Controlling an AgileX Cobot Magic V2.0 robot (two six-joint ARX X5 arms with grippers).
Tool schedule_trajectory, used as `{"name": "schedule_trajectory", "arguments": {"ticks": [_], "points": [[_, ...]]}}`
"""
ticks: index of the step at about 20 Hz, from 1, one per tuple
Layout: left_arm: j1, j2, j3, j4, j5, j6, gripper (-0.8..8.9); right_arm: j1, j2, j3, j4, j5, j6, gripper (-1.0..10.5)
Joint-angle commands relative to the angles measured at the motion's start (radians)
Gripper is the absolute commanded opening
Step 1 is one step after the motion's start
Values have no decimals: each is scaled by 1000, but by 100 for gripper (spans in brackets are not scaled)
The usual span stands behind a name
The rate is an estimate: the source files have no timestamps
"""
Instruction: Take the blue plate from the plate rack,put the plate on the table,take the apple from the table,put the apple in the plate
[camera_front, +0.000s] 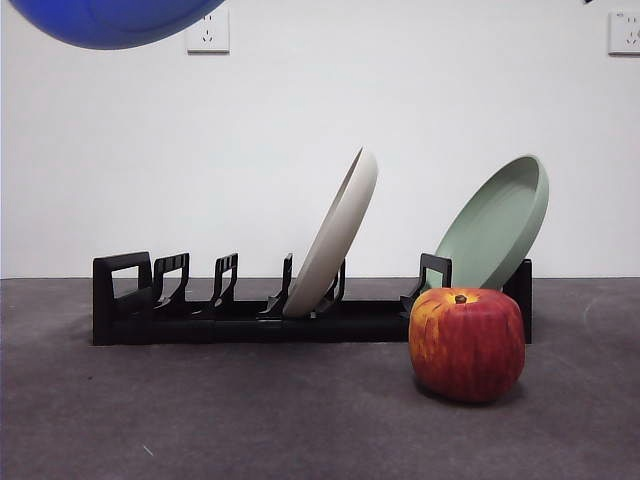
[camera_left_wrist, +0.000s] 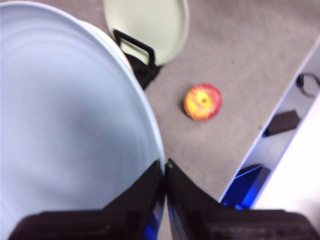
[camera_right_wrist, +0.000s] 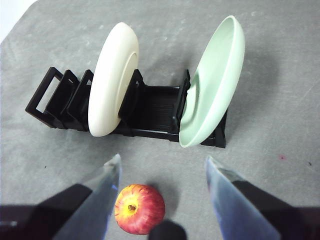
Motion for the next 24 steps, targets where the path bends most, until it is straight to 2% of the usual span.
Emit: {"name": "schedule_trajectory", "arguments": {"ticks": [1, 4, 8, 12, 17, 24], "points": [[-116, -54, -151, 65, -125, -109, -9, 0, 1, 5, 2, 5, -8, 288], [-231, -70, -333, 161, -196, -202, -9, 0, 1, 5, 2, 5, -8, 288], [-303, -8, -542, 332, -212, -235, -9, 0, 1, 5, 2, 6, -8, 288], [-298, 104, -615, 400, -213, -222, -9, 0, 1, 5, 2, 6, -8, 288], [-296, 267, -615, 502, -212, -142, -9, 0, 1, 5, 1, 6, -8, 287], [-200, 451, -615, 598, -200, -116, 3, 0, 1, 5, 1, 6, -8, 287]]}}
